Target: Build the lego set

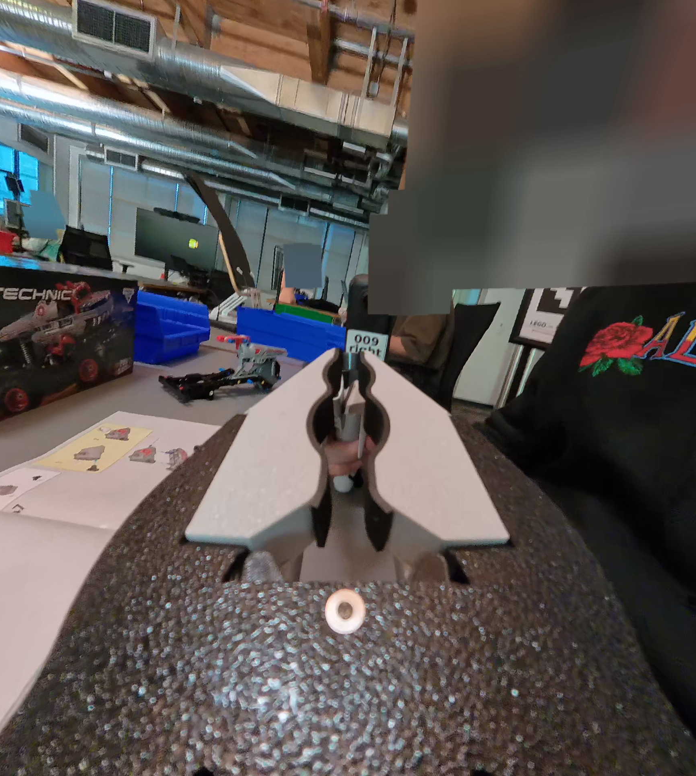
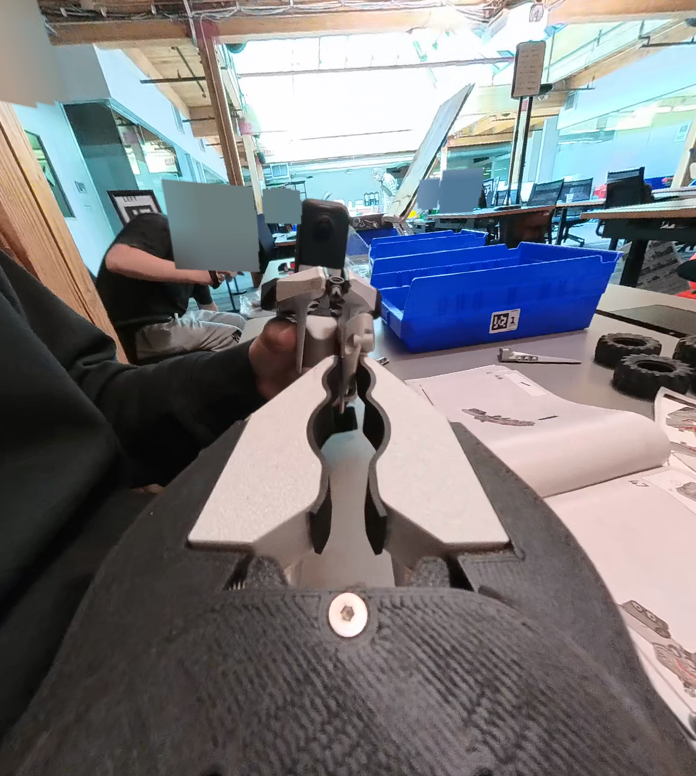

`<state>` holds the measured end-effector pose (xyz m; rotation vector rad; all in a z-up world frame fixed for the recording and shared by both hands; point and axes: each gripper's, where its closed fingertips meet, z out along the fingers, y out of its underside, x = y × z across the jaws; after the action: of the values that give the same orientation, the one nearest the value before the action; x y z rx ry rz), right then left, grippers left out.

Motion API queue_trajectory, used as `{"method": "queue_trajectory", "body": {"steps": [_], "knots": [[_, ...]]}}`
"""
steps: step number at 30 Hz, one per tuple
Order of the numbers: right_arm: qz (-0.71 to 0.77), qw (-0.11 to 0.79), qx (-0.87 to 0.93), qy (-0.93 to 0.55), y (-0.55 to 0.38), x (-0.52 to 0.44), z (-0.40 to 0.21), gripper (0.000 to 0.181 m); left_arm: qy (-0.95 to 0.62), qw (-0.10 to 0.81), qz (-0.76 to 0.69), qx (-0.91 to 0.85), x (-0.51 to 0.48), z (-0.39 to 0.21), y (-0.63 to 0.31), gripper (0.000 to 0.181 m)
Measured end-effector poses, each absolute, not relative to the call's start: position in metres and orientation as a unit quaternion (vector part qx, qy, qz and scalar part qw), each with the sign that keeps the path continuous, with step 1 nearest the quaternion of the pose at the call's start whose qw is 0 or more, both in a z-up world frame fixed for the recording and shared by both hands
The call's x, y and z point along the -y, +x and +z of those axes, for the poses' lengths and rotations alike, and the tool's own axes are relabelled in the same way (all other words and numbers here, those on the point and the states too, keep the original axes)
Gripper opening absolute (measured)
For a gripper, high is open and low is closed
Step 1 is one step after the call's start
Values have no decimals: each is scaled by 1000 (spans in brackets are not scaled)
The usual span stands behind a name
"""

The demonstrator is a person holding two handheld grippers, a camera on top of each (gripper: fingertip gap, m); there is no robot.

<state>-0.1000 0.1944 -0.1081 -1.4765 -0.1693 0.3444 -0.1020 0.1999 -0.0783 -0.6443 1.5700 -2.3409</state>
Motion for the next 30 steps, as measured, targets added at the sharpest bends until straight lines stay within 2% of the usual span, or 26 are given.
{"method": "queue_trajectory", "body": {"steps": [7, 30], "knots": [[122, 715, 108, -680, -102, -192, -113, 6, -226, 169, -719, -635, -194, -98, -101, 5], [136, 736, 108, -655, -108, -189, -104, 6, -230, 162, -719, -636, -193, -92, -103, 5]]}}
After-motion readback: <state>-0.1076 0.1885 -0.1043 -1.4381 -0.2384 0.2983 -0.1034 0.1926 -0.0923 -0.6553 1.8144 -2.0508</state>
